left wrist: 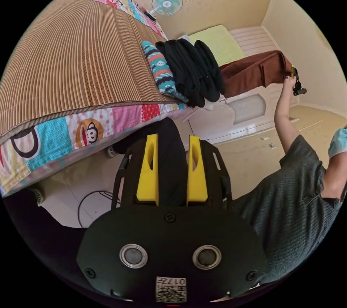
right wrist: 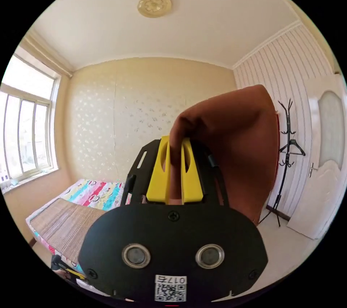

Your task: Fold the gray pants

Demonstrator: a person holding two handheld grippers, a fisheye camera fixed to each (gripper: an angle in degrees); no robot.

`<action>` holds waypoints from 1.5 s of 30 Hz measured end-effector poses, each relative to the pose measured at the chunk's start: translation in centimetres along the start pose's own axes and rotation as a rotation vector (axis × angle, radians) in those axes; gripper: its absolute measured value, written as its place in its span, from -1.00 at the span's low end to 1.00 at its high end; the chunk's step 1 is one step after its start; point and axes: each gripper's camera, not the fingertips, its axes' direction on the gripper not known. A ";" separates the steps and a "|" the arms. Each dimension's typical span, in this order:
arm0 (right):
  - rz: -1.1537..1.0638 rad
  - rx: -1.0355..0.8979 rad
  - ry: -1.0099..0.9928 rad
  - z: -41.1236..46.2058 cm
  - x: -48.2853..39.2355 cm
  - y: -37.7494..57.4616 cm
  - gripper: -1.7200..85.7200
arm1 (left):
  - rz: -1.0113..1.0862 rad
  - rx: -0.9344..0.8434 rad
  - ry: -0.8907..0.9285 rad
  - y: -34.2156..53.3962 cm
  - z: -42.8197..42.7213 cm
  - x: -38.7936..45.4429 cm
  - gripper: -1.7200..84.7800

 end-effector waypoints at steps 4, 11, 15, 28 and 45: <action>-0.280 0.023 -0.148 -2.1 -13.7 -4.7 -0.93 | 0.042 0.007 0.040 -0.5 -2.8 1.8 -0.67; -0.372 -0.200 -0.359 6.1 -31.3 -2.0 -0.94 | 0.099 0.045 0.096 -0.4 -9.3 4.1 -0.67; -0.177 -0.368 -0.539 16.5 -35.6 1.7 -0.95 | 0.063 0.103 0.121 1.1 -13.5 4.0 -0.67; 0.421 -0.814 -0.731 26.0 -38.3 46.3 -0.95 | -0.162 0.277 0.133 6.5 -19.1 1.9 -0.71; 0.002 -1.360 -0.122 31.2 -32.8 56.2 -0.86 | -0.066 0.539 -0.073 1.4 -22.6 0.5 -0.82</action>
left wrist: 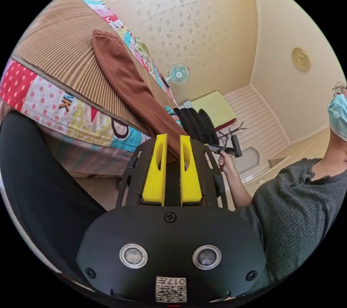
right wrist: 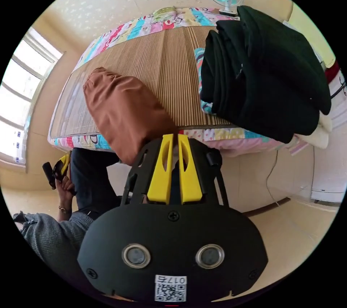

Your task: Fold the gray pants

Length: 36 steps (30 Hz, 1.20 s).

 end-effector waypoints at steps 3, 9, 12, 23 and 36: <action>-0.276 -0.125 -0.049 4.1 -9.0 -7.2 -0.82 | 0.062 0.046 -0.158 0.7 -0.3 1.7 -0.89; -0.748 -0.315 -0.193 16.2 -31.8 -16.7 -0.76 | 0.067 0.166 -0.354 4.5 -2.8 3.7 -0.98; -0.776 -0.253 -0.050 20.2 -40.8 -20.5 -0.72 | 0.003 0.226 -0.401 6.9 -4.0 3.9 -0.98; -0.793 -0.150 0.154 22.9 -48.3 -21.5 -0.79 | -0.058 0.328 -0.526 10.6 -3.1 4.9 -0.96; -0.777 0.877 0.270 -15.9 -29.7 4.6 -0.89 | 0.012 0.276 -0.419 7.8 8.1 10.3 -0.54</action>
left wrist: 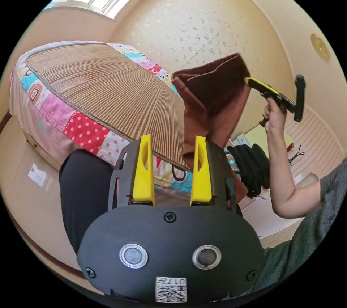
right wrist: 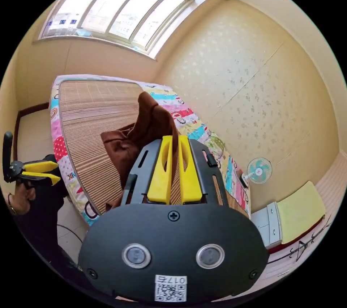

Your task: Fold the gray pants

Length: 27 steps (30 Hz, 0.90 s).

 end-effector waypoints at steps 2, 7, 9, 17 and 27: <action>0.018 0.076 0.019 -6.4 2.2 0.3 -0.89 | 0.018 -0.004 0.082 0.1 1.2 2.9 -0.42; 0.085 0.166 0.245 -19.6 6.0 2.6 -0.89 | 0.178 0.140 0.110 2.7 -2.9 13.2 -0.47; 0.160 0.207 0.251 -23.4 8.1 3.8 -0.90 | 0.235 0.242 0.120 4.4 -7.0 16.8 -0.57; 0.491 0.495 -0.067 -35.5 18.4 10.2 -0.89 | 0.526 0.162 0.510 5.3 -15.0 29.3 -0.62; 0.695 0.771 -0.611 -41.2 28.1 14.9 -0.89 | 0.467 -0.116 0.526 17.1 -9.6 40.9 -0.44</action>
